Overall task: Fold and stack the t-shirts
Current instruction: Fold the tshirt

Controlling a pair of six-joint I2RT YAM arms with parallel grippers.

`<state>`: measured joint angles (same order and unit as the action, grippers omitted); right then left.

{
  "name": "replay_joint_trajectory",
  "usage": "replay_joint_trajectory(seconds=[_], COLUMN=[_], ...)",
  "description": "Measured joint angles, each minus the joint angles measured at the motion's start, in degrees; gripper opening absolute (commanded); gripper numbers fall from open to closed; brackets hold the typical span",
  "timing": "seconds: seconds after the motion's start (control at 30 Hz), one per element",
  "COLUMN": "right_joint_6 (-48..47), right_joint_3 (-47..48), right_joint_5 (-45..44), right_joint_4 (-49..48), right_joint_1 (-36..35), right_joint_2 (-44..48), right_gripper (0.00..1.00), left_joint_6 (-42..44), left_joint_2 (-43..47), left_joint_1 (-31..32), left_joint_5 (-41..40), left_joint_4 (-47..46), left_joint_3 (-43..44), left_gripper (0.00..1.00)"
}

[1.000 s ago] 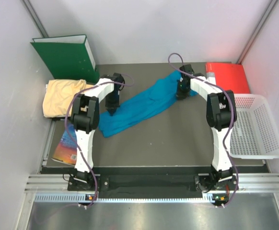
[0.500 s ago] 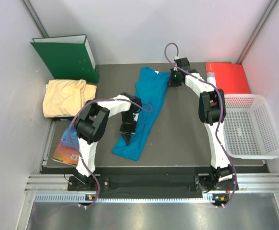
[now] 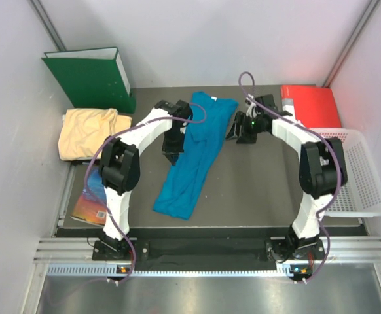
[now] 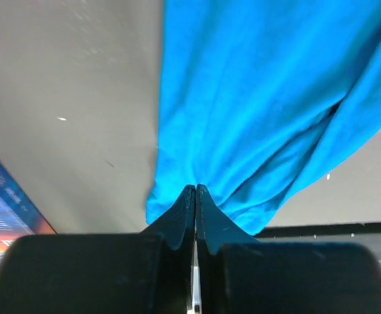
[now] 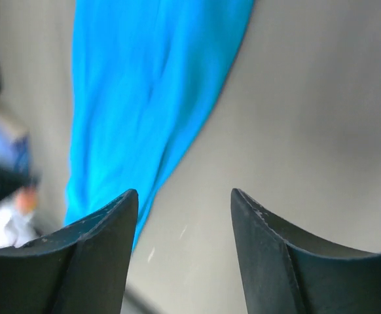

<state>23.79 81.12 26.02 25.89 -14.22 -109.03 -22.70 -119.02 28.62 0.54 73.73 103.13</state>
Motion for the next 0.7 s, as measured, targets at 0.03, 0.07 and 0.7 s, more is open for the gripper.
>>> replay_joint_trajectory(seconds=[0.03, 0.07, 0.7], right_joint_6=[0.7, 1.5, 11.8], right_joint_3=[-3.3, -6.2, -8.0], right_joint_5=[2.2, 4.2, 13.6], right_joint_4=[-0.1, 0.1, 0.2], right_joint_1=[-0.3, -0.8, -19.9], right_joint_2=[2.3, 3.9, -7.0], right_gripper=[0.61, 0.61, 0.59], left_joint_6=[0.1, 0.1, 1.4], left_joint_2=[-0.1, -0.2, -7.0], left_joint_1=[-0.2, -0.5, -8.5], left_joint_5=[-0.5, -0.9, -1.9], left_joint_4=[0.0, 0.0, -3.5], left_joint_3=[0.6, 1.2, 0.2], left_gripper=[0.19, 0.25, 0.82])
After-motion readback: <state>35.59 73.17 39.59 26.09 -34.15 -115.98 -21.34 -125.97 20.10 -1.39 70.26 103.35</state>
